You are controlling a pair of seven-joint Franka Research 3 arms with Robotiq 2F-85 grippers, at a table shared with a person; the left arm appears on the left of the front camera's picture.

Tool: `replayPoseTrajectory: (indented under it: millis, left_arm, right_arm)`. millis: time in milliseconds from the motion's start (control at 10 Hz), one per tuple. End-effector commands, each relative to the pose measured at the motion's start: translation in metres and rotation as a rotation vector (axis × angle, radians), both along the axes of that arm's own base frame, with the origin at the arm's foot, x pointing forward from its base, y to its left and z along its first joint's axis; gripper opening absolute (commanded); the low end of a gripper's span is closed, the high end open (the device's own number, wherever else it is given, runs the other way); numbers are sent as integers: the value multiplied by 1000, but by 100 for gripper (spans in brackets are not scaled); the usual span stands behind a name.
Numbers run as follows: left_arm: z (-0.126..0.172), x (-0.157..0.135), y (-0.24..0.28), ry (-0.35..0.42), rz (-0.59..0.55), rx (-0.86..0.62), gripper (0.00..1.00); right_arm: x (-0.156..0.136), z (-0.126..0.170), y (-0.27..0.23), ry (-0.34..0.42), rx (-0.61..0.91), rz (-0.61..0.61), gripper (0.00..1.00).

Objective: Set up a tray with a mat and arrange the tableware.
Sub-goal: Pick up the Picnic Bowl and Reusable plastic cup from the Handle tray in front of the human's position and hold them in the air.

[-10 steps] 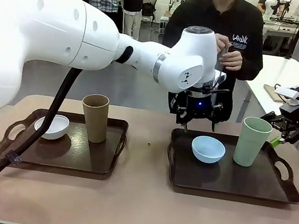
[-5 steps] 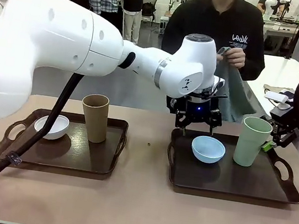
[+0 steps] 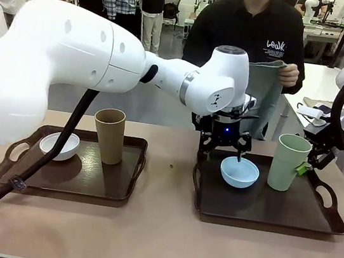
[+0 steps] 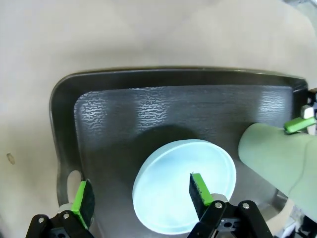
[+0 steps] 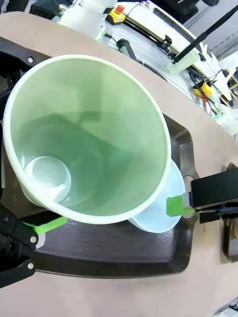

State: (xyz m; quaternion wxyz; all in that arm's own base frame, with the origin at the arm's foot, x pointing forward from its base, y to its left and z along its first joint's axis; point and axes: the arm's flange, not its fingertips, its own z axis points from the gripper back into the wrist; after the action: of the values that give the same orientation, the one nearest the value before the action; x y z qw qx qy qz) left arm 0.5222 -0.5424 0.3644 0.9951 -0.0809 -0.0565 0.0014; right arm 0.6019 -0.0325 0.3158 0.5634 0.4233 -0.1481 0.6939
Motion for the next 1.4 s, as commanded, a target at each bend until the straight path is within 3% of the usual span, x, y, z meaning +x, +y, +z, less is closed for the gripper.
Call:
replayPoseTrajectory:
  millis: [0, 200, 300, 400, 500, 600, 800, 900, 1000, 1100, 1200, 1300]
  left_arm:
    - [-5, 11, -10, 54, 10, 17, 100]
    - [-16, 14, -12, 83, 4, 23, 100]
    - [-19, 15, -13, 89, -1, 25, 87]
    - [-20, 15, -13, 92, -5, 20, 47]
    - [-20, 15, -13, 96, -5, 22, 34]
    - [-20, 14, -12, 101, -3, 23, 0]
    - [-20, 13, -11, 104, -5, 25, 0]
    - [-19, 12, -11, 103, -2, 22, 12]
    - [-17, 11, -10, 99, -2, 20, 3]
    - [-15, 11, -9, 94, 0, 18, 0]
    - [-13, 10, -9, 90, 3, 18, 0]
    - [-11, 9, -8, 87, 6, 21, 0]
  right_arm:
    - [0, 5, 4, -12, -29, -3, 100]
    - [0, 5, 5, -13, -6, 15, 100]
    - [1, 5, 5, -18, 5, 28, 100]
    - [1, 4, 6, -27, 11, 46, 45]
    - [2, 2, 6, -23, 15, 51, 41]
    - [2, 1, 6, -22, 17, 61, 0]
    - [3, 0, 7, -23, 15, 70, 0]
    - [3, 0, 7, -27, 13, 71, 28]
    - [3, 1, 8, -33, 12, 75, 27]
    - [3, 1, 8, -36, 12, 75, 0]
    - [3, 1, 8, -39, 14, 74, 27]
    - [3, 2, 7, -44, 13, 73, 0]
